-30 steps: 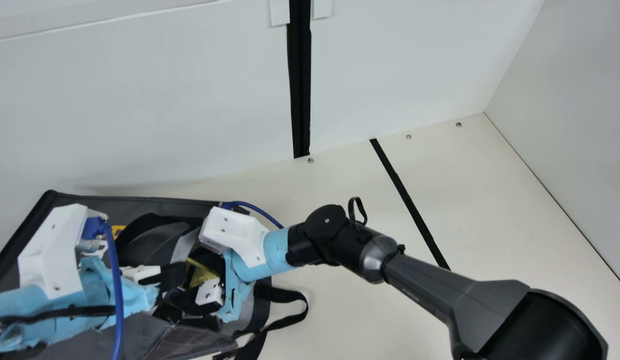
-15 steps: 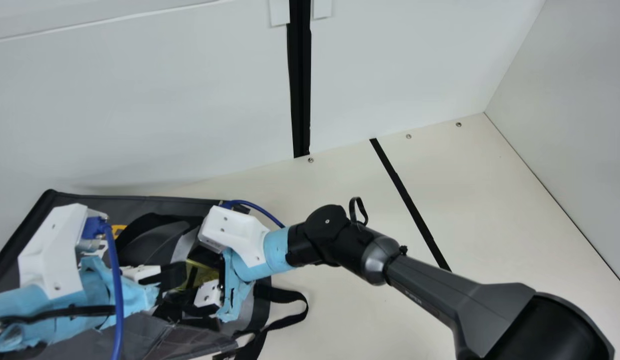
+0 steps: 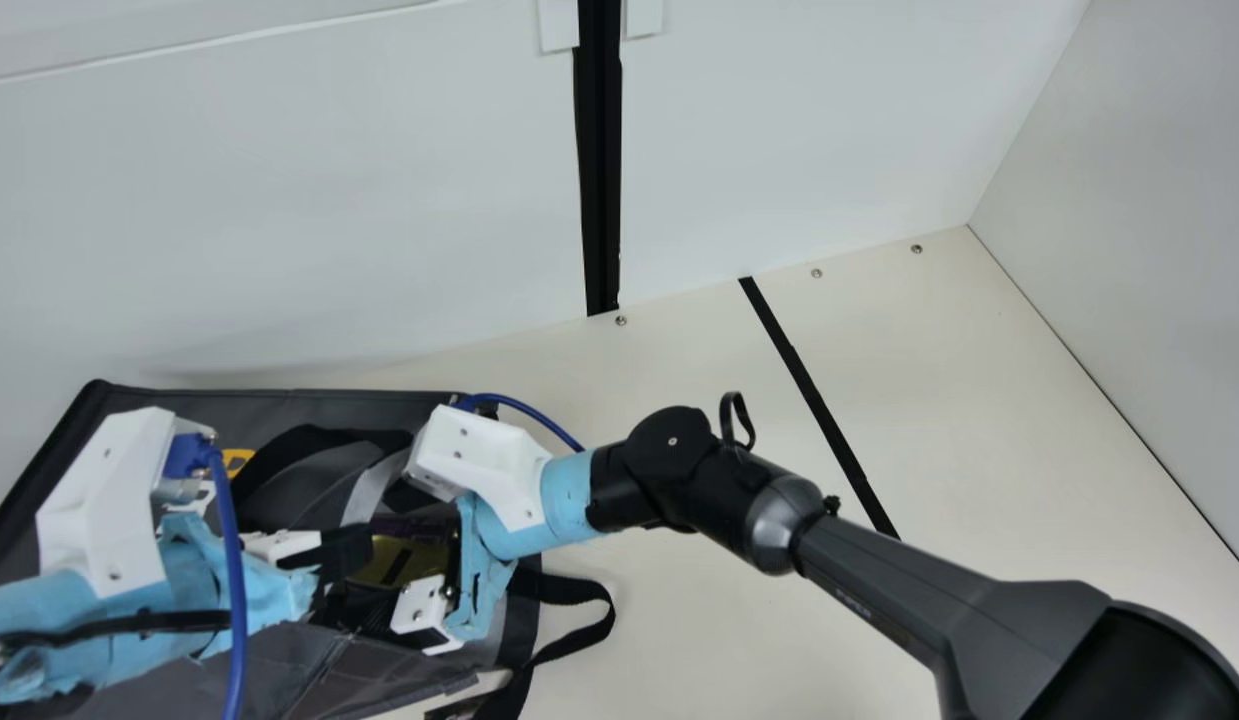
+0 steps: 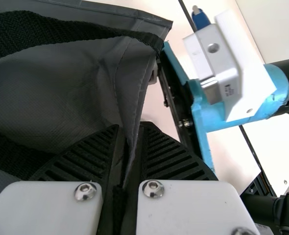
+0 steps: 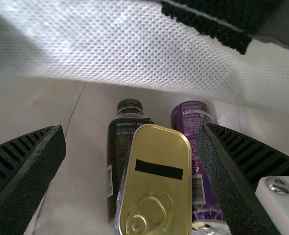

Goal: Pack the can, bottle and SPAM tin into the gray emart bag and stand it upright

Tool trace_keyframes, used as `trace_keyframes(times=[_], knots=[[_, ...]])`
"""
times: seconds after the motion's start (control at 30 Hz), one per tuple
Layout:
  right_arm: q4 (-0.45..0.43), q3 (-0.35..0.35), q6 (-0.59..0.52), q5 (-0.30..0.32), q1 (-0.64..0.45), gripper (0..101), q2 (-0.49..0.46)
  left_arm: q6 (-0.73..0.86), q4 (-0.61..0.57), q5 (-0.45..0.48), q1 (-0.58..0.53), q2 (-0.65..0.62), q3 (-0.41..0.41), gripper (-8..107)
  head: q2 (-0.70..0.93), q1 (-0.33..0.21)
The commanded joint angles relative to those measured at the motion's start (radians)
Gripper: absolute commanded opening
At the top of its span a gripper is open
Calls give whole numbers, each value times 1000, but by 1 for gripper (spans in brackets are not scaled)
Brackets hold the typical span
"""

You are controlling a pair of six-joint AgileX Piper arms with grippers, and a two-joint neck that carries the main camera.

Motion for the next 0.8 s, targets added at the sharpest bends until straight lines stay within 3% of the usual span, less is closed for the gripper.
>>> trace_keyframes(times=[0.0, 0.37, 0.77], knots=[[-4, 13, -3, 8, -6, 95, -14, 0, 0, 0, 0, 0, 0, -8, -1, -23], [-32, 107, -21, 74, -85, 95, -114, 0, 0, 0, 0, 0, 0, -8, -1, -23], [-78, 177, -44, 191, -228, 95, -210, 0, 0, 0, 0, 0, 0, -8, -1, -23]])
